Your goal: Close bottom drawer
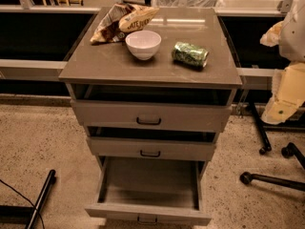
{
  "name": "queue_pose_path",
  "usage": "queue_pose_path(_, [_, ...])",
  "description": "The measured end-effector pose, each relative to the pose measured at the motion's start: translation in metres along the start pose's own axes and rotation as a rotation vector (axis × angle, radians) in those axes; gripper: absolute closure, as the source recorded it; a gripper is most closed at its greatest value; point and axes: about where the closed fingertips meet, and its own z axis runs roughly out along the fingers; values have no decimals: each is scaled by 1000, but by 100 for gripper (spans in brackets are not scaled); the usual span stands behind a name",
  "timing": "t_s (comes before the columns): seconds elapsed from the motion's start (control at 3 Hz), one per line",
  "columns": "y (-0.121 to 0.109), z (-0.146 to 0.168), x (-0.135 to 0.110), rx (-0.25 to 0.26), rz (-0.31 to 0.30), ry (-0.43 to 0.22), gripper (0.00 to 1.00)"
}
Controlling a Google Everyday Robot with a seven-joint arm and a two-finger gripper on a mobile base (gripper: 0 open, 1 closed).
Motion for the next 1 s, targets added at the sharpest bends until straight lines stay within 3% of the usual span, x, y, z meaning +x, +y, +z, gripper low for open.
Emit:
queue_pose_path(0.33, [1,9,2,-19,-2,-9,0])
queue_pose_path(0.67, [8,57,9,-125,-11,-55,0])
queue_pose_path(1.0, [25,117,20,-184,9,-43,0])
